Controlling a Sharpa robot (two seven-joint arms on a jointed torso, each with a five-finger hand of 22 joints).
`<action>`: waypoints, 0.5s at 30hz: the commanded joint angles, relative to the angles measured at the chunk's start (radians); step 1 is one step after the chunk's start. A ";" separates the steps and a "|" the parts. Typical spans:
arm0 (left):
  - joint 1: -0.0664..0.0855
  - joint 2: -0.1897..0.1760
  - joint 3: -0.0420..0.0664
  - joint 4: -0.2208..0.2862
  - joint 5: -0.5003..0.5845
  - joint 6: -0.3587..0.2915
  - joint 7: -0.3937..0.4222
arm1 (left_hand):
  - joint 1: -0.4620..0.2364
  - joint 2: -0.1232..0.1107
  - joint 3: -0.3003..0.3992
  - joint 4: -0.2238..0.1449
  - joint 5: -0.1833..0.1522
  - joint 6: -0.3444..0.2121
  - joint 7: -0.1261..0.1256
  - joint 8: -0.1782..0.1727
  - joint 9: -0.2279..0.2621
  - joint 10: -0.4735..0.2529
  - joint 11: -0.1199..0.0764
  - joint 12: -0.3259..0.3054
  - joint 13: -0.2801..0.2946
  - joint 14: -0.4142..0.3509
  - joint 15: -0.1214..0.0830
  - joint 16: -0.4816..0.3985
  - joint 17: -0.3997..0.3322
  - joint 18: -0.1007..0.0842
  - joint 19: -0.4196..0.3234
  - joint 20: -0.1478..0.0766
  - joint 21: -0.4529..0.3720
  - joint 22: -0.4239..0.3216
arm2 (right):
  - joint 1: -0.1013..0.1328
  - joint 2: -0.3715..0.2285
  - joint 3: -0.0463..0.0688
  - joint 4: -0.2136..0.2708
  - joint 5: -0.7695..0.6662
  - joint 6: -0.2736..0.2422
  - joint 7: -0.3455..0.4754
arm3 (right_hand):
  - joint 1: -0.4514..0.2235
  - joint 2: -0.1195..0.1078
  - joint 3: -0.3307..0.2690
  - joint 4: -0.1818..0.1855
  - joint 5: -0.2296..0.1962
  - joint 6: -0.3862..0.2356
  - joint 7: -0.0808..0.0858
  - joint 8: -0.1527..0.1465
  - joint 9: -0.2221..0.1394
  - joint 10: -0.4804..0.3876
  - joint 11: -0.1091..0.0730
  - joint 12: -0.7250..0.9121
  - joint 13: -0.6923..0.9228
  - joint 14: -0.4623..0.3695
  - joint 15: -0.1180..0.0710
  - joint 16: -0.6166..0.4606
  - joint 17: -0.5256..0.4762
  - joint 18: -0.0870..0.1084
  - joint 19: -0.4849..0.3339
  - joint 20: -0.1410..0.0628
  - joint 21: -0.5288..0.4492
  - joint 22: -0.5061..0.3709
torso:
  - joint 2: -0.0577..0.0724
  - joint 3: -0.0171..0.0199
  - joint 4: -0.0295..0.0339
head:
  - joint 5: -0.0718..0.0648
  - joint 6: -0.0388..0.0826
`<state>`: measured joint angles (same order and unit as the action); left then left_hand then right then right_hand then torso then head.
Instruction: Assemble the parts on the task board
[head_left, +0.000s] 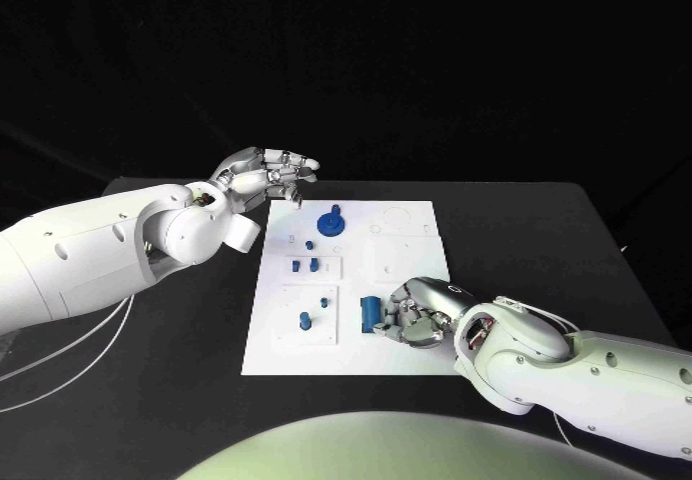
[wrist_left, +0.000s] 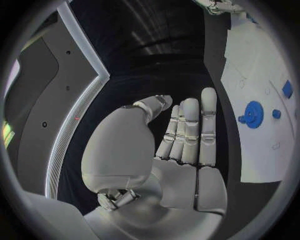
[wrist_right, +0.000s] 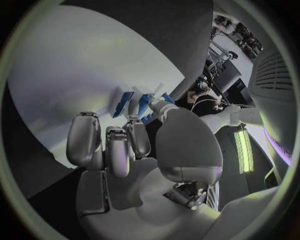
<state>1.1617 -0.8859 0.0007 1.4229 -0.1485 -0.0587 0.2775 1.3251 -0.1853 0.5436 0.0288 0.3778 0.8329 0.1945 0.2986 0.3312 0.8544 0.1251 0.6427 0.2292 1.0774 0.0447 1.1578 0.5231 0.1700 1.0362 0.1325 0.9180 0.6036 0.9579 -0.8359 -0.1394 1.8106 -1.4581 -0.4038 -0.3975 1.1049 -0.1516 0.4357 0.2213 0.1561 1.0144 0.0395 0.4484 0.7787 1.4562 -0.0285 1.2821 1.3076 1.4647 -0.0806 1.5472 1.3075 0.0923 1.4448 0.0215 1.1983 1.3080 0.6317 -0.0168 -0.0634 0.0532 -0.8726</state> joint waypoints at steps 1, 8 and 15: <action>0.000 0.001 0.000 0.001 -0.001 0.015 0.005 | -0.004 0.006 -0.003 0.003 0.000 -0.008 0.001 0.006 0.000 -0.007 -0.001 0.004 -0.001 -0.007 0.001 0.004 -0.001 0.015 0.001 0.003 -0.004 -0.001 | 0.000 -0.007 0.000 0.004 -0.010 -0.001 0.002 | 0.003 -0.011 -0.007 -0.006 -0.003 0.004 0.002 -0.001 0.002 0.004 -0.001 0.003 0.069 0.094 -0.009 0.002 0.203 -0.017 0.002 0.000 -0.001 0.098 | 0.000 -0.0004 0.0004 | -0.001 0.000; 0.000 0.003 0.000 0.000 -0.001 0.014 0.007 | -0.004 0.006 -0.004 0.004 0.000 -0.009 0.001 0.008 0.000 -0.008 -0.001 0.006 -0.003 -0.008 0.001 0.005 -0.002 0.015 0.002 0.003 -0.005 -0.002 | 0.000 -0.023 0.000 0.012 0.020 -0.050 0.098 | 0.007 -0.041 -0.025 -0.014 -0.015 -0.003 0.006 -0.004 0.000 -0.005 0.002 -0.014 0.059 0.092 -0.007 -0.001 0.194 -0.014 -0.005 0.001 -0.021 0.092 | -0.003 -0.0010 0.0002 | -0.002 0.004; 0.000 0.005 -0.001 -0.002 0.001 0.005 0.015 | -0.004 0.005 -0.004 0.004 -0.001 -0.009 0.001 0.008 0.000 -0.009 0.000 0.006 -0.003 -0.008 0.001 0.005 -0.003 0.015 0.002 0.003 -0.005 -0.002 | 0.004 -0.055 0.000 0.017 0.168 -0.149 0.324 | 0.032 -0.043 -0.037 -0.015 -0.008 -0.076 0.040 -0.053 -0.019 -0.054 0.031 -0.088 0.016 0.081 0.017 -0.021 0.148 0.001 -0.040 0.018 -0.116 0.054 | -0.008 -0.0052 -0.0025 | -0.004 0.017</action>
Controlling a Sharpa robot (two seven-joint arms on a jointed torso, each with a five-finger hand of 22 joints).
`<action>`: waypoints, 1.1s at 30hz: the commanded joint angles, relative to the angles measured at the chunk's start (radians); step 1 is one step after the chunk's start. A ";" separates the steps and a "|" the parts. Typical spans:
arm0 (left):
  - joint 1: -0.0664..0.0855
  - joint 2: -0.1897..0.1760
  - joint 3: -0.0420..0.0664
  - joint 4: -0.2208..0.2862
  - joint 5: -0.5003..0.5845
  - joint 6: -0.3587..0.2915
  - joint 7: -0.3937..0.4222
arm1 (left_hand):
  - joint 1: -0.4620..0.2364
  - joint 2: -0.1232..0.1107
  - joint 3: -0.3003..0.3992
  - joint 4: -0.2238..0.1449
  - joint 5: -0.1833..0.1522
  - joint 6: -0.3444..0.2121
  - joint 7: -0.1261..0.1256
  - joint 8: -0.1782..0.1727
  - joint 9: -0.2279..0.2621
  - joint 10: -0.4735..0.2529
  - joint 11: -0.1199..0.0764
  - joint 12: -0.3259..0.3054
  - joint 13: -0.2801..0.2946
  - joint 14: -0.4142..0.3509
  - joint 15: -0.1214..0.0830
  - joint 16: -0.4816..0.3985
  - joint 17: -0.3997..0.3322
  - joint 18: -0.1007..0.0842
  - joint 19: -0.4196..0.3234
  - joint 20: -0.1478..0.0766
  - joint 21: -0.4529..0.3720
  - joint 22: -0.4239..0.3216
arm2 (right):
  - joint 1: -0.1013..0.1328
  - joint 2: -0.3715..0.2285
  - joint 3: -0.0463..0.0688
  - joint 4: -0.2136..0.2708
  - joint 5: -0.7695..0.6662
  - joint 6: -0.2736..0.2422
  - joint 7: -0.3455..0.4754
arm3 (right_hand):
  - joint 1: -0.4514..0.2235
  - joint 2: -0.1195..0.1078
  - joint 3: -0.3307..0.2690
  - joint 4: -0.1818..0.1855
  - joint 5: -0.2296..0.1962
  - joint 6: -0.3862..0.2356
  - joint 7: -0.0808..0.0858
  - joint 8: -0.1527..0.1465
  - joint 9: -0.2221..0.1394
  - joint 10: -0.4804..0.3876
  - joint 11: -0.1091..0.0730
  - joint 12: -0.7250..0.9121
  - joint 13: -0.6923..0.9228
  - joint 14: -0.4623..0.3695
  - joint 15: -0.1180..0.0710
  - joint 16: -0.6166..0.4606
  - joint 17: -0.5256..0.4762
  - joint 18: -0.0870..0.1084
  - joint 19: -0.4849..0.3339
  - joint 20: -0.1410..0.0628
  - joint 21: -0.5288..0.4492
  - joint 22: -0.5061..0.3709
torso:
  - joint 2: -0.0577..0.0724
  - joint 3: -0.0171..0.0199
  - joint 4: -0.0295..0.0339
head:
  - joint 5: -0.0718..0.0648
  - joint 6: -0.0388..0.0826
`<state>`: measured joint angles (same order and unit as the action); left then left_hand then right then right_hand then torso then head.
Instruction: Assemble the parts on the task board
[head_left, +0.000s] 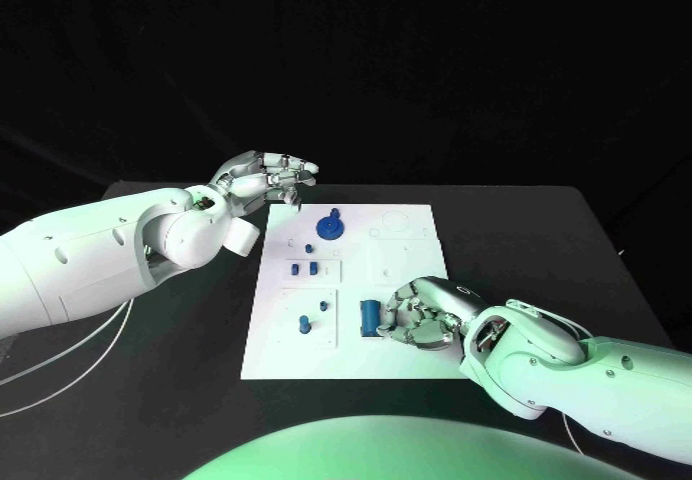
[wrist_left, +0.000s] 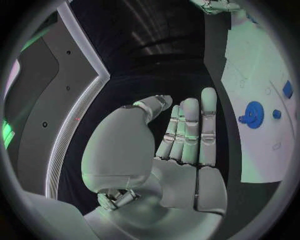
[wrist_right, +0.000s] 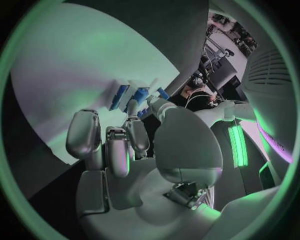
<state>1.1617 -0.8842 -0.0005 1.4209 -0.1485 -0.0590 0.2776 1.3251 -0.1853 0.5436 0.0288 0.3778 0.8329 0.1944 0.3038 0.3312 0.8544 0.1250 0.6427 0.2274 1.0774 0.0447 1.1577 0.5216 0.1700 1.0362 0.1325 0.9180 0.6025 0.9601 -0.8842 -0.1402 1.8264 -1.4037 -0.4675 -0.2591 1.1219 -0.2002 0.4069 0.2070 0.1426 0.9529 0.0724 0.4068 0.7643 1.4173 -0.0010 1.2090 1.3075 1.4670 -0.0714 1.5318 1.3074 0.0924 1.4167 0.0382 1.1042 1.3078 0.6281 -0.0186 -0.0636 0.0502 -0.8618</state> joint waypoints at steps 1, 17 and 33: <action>0.000 0.004 -0.001 -0.001 0.003 0.002 0.019 | -0.004 0.005 -0.004 0.004 -0.001 -0.009 0.001 0.003 0.000 -0.009 0.000 0.006 -0.001 -0.008 0.001 0.005 -0.001 0.015 0.002 0.003 -0.005 -0.001 | 0.004 -0.010 0.000 -0.001 0.146 -0.098 0.222 | 0.020 0.006 -0.009 -0.003 0.008 -0.023 0.012 -0.019 -0.008 -0.024 0.008 -0.029 0.007 0.076 0.012 -0.012 0.135 0.004 -0.019 0.005 -0.041 0.046 | -0.006 -0.0048 -0.0033 | -0.002 0.011; -0.047 0.059 -0.017 -0.079 0.135 -0.142 0.180 | -0.006 -0.002 0.009 0.029 -0.006 -0.030 0.017 0.036 -0.002 -0.021 0.040 -0.137 -0.131 -0.258 0.071 -0.448 -0.236 0.005 -0.233 0.070 -0.318 -0.170 | 0.110 0.070 0.018 -0.390 1.099 0.025 0.688 | 0.144 0.039 0.149 -0.093 0.032 -0.151 0.121 -0.148 -0.096 -0.489 0.124 -0.824 -0.650 -0.377 0.121 -0.790 -0.712 0.083 -0.400 0.111 -0.844 -0.410 | -0.067 -0.0157 -0.0056 | -0.005 0.095; -0.098 0.139 -0.017 -0.187 0.164 -0.158 0.192 | -0.485 0.185 -0.544 -0.029 -0.378 -0.833 -0.194 -0.304 -0.331 -0.854 -0.125 -0.643 -0.227 -1.077 -0.045 -1.158 -0.522 -0.170 -1.036 -0.132 -0.918 -0.602 | 0.124 0.191 0.035 -0.638 1.170 0.058 0.691 | -0.335 0.200 -0.407 -0.207 -0.143 -0.953 -0.072 -0.407 -0.764 -1.417 0.001 -1.209 -1.307 -1.467 0.071 -1.532 -1.307 -0.092 -1.417 -0.038 -1.104 -1.308 | -0.084 -0.0065 -0.0019 | -0.011 0.143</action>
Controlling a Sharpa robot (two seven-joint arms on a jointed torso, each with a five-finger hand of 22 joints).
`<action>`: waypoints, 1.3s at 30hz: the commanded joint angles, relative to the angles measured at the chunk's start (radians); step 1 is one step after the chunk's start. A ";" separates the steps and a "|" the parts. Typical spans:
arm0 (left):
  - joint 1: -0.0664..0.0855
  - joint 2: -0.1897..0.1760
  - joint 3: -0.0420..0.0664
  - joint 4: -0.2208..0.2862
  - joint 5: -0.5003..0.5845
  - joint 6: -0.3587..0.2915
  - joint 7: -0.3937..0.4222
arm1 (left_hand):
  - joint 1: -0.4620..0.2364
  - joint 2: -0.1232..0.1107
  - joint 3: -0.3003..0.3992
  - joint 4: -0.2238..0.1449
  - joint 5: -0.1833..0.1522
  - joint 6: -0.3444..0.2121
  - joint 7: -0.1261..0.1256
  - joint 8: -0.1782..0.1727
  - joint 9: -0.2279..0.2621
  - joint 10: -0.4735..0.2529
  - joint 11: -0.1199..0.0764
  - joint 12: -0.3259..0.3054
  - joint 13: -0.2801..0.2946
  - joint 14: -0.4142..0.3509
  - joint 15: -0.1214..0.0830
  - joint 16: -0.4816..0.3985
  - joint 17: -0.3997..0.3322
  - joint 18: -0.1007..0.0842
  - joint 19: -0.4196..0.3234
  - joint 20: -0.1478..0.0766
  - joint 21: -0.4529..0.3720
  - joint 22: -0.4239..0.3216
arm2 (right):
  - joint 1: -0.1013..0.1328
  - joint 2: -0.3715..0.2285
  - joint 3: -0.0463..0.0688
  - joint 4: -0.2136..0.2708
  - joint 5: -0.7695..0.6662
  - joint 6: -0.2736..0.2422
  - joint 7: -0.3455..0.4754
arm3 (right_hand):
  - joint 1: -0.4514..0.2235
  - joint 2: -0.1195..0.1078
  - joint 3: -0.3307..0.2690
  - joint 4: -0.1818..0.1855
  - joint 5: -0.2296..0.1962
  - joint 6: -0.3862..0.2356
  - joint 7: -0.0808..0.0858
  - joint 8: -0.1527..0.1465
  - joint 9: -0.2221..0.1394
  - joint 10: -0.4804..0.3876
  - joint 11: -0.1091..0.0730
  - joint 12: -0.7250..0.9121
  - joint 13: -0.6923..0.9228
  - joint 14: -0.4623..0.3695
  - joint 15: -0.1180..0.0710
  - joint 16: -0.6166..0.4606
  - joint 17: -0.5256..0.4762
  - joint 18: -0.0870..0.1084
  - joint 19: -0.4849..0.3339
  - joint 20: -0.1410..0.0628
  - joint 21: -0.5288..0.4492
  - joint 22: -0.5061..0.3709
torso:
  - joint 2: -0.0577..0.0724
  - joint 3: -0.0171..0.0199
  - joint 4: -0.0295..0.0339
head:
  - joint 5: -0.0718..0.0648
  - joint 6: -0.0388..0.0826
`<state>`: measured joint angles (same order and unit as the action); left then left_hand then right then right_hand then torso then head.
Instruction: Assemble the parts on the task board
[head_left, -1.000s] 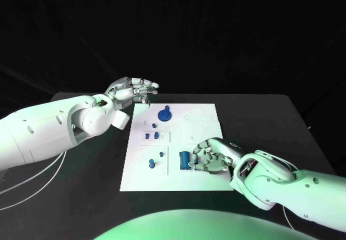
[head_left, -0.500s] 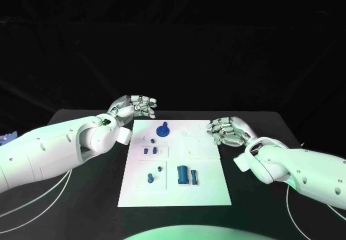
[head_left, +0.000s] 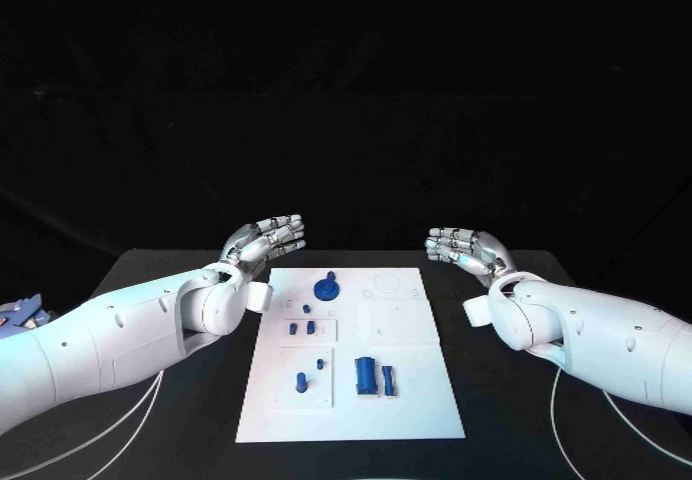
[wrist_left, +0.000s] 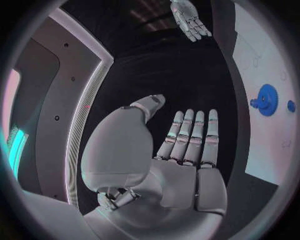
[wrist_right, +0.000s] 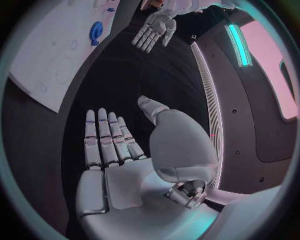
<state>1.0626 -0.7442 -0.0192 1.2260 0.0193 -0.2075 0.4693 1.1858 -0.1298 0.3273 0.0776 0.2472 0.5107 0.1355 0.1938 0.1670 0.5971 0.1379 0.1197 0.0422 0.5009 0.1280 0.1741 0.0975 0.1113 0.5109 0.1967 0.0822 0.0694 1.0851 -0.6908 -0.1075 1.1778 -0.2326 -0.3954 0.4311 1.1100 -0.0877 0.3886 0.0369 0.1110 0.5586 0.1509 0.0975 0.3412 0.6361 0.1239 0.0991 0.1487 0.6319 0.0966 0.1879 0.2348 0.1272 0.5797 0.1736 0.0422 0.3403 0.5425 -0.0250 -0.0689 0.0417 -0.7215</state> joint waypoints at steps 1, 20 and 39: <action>0.001 -0.002 0.002 0.016 -0.004 -0.022 0.002 | -0.388 0.130 -0.327 -0.078 -0.247 -0.511 -0.136 -0.194 -0.167 -0.597 -0.138 -0.120 -0.042 -0.501 -0.128 -0.174 -0.098 -0.111 -0.511 -0.197 -0.082 -0.069 | -0.003 -0.006 0.006 0.023 0.006 -0.026 0.004 | -0.363 0.088 -0.389 -0.037 -0.111 -0.559 -0.151 -0.097 -0.341 -0.636 -0.124 -0.099 -0.149 -0.632 -0.097 -0.188 -0.235 -0.127 -0.580 -0.174 -0.042 -0.340 | 0.002 0.0012 0.0070 | -0.004 0.009; -0.011 -0.031 0.017 0.297 -0.017 -0.486 0.044 | -1.186 0.130 -0.327 -0.078 -0.247 -0.511 -0.136 -0.194 -0.167 -0.597 -0.138 -0.120 -0.042 -0.501 -0.128 -0.174 -0.098 -0.111 -0.511 -0.197 -0.082 -0.069 | -0.034 -0.087 0.105 0.382 0.227 -0.365 0.087 | -1.110 0.088 -0.389 -0.037 -0.111 -0.559 -0.151 -0.097 -0.341 -0.636 -0.124 -0.099 -0.149 -0.632 -0.097 -0.188 -0.235 -0.127 -0.580 -0.174 -0.042 -0.340 | 0.002 0.0250 0.0689 | -0.042 0.122; -0.013 -0.036 0.019 0.344 -0.019 -0.563 0.051 | -1.186 0.130 -0.327 -0.078 -0.247 -0.511 -0.136 -0.194 -0.167 -0.597 -0.138 -0.120 -0.042 -0.501 -0.128 -0.174 -0.098 -0.111 -0.511 -0.197 -0.082 -0.069 | -0.035 -0.089 0.108 0.392 0.233 -0.375 0.089 | -1.110 0.088 -0.389 -0.037 -0.111 -0.559 -0.151 -0.097 -0.341 -0.636 -0.124 -0.099 -0.149 -0.632 -0.097 -0.188 -0.235 -0.127 -0.580 -0.174 -0.042 -0.340 | 0.002 0.0250 0.0689 | -0.042 0.122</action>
<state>1.0506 -0.7808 -0.0010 1.5670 0.0122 -0.7500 0.5001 0.0053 0.0000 0.0041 -0.0001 0.0035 0.0054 0.0000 0.0033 0.0008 0.0038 0.0002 0.0065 0.0009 0.0037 0.0002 0.0067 0.0009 0.0063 0.0036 0.0002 0.0034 0.0009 1.0504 -0.7800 -0.0007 1.5684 -0.0011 -0.7636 0.5028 0.0052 -0.0001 0.0042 0.0001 0.0033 0.0035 0.0000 0.0032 0.0009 0.0054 0.0001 0.0035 0.0009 0.0051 -0.0002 0.0035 0.0009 0.0141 0.0045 0.0003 0.0048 0.0010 0.5442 0.0001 0.0000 0.0000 -0.6000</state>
